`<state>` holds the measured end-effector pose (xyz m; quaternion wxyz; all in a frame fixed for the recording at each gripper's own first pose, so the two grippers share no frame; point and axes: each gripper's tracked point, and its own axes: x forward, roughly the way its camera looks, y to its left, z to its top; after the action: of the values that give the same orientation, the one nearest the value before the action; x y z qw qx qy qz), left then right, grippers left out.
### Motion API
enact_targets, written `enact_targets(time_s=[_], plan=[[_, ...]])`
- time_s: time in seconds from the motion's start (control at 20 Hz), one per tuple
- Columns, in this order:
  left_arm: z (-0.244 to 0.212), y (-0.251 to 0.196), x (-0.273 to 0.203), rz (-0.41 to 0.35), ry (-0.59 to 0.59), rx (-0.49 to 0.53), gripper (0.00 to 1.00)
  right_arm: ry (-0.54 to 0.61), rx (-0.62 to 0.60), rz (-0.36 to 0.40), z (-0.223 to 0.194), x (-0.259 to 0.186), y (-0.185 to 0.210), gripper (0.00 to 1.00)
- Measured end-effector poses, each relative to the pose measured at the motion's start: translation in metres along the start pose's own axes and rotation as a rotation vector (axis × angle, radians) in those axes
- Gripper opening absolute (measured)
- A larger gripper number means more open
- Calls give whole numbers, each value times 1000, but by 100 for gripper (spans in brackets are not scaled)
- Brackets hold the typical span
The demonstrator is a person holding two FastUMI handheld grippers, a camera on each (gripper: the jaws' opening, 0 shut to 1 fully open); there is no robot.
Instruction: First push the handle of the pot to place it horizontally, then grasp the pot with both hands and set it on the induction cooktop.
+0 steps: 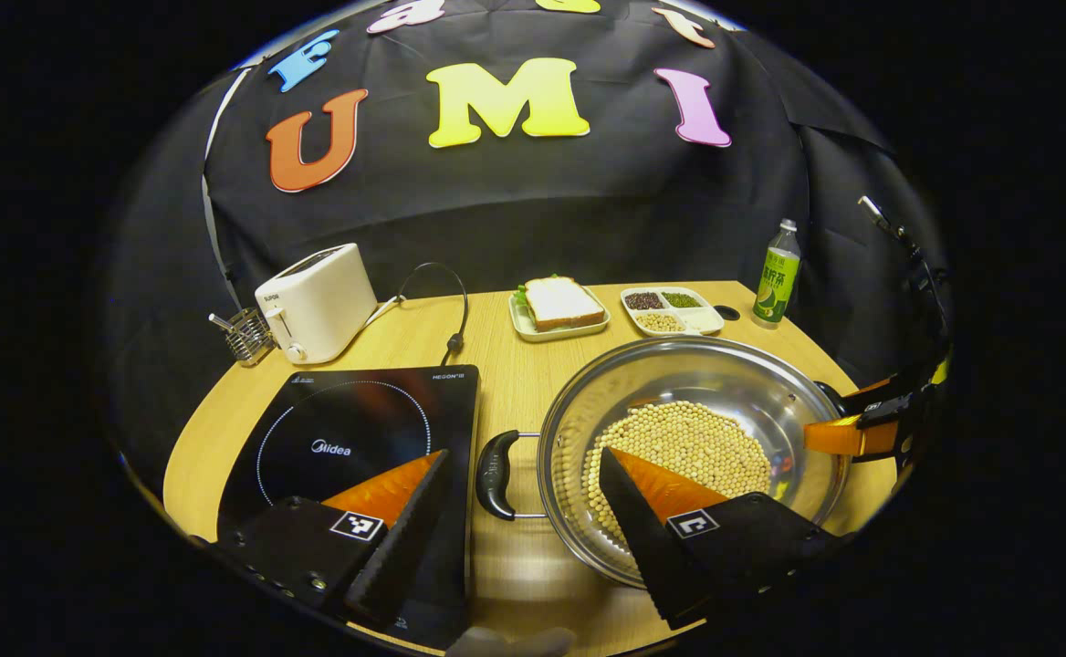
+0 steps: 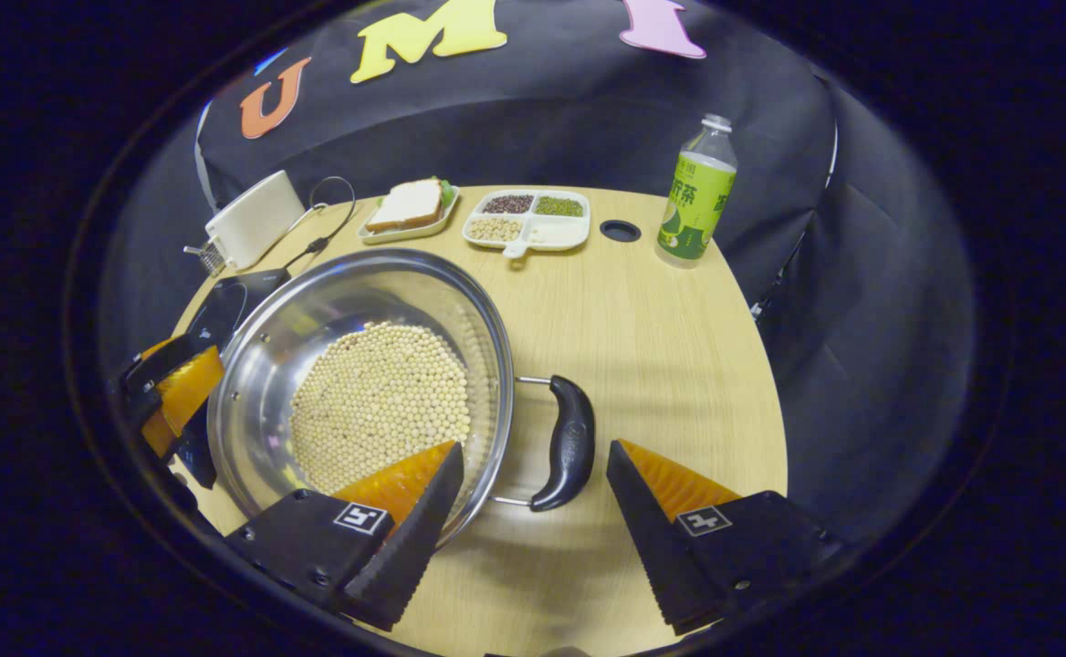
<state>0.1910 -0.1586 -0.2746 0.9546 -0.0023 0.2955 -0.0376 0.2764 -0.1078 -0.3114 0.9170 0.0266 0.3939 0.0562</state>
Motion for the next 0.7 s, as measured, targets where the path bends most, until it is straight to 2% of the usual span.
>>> enact_targets(time_s=[0.3, 0.5, 0.55, 0.6, 0.65, 0.7], plan=[[-18, -5, 31, 4, 103, -66, 98, 26, -3, 37, 5, 21, 3, 100], [-19, 0, 39, 29, 129, -51, 100, 62, -8, 77, 3, 31, 15, 96], [-22, 2, 40, 41, 142, -53, 79, 66, -1, 74, 2, 33, 13, 85], [-23, 6, 41, 57, 152, -47, 87, 63, 14, 63, 2, 35, 10, 87], [-24, 5, 41, 54, 168, -45, 77, 90, 36, 46, -4, 37, 7, 86], [-25, 5, 42, 48, 175, -27, 73, 98, 69, 42, -5, 32, 8, 83]])
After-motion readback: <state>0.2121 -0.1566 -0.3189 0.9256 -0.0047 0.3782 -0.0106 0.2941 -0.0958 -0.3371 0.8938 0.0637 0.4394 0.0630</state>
